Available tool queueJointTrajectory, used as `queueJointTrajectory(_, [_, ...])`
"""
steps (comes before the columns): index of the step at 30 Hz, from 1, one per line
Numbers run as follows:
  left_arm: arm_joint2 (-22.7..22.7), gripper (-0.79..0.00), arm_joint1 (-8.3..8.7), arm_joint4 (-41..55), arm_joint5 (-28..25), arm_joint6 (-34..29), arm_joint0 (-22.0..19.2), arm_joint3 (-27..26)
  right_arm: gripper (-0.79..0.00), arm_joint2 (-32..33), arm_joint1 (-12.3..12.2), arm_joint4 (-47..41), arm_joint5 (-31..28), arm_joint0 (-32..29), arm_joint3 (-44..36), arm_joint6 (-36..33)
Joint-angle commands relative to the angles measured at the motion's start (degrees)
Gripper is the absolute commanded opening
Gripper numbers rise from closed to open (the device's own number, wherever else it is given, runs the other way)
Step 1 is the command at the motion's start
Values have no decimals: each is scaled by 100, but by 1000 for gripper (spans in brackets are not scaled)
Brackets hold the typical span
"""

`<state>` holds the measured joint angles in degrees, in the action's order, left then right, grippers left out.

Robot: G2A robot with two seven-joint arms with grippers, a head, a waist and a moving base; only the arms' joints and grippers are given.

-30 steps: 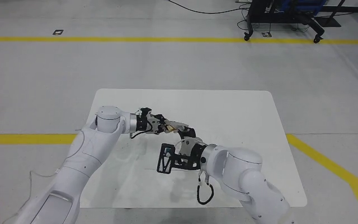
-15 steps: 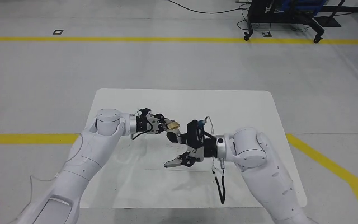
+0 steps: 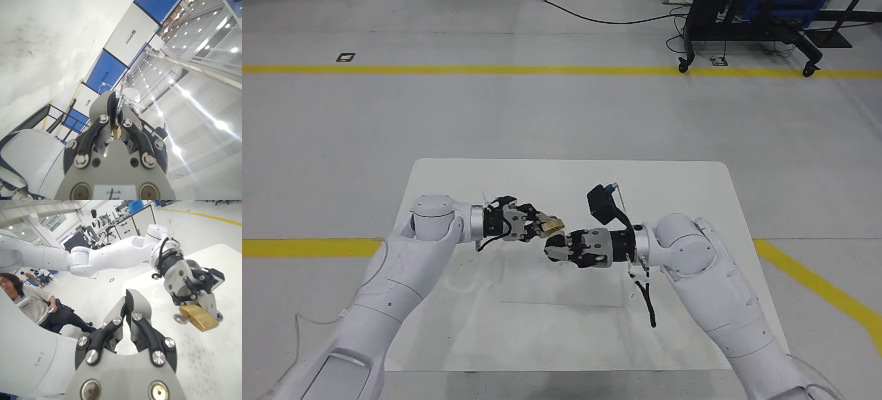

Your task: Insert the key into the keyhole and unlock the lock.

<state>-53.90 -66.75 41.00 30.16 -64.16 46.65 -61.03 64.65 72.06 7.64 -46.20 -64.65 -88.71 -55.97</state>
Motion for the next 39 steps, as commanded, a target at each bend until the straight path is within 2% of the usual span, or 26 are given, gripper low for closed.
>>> queueJointTrajectory(1, [5,-785,4,-26,-27,-32,-9,4,-785,-26,-10,11,15,30,88,56])
queueJointTrajectory(11, [32,-785,7,-105,-174,-69,-22,-5,-785,-141,-64,508,465,102,224,319])
queueJointTrajectory(21, [-88,-785,34,-168,-561,248,125,-220,-785,-117,-137,720,391,14,211,664])
queueJointTrajectory(23, [-126,-785,42,-164,-631,301,167,-275,-742,-44,-162,753,286,-60,90,813])
queueJointTrajectory(24, [-149,-785,45,-148,-660,332,190,-298,-745,-8,-176,750,238,-106,25,864])
queueJointTrajectory(25, [-160,-785,49,-151,-664,349,207,-322,-785,23,-192,769,230,-144,-29,877])
queueJointTrajectory(31, [-204,-785,67,-162,-674,334,273,-431,-785,54,-247,781,357,-149,-52,849])
queueJointTrajectory(39, [-185,-785,81,-255,-647,257,307,-512,-785,-204,-236,786,517,169,295,850])
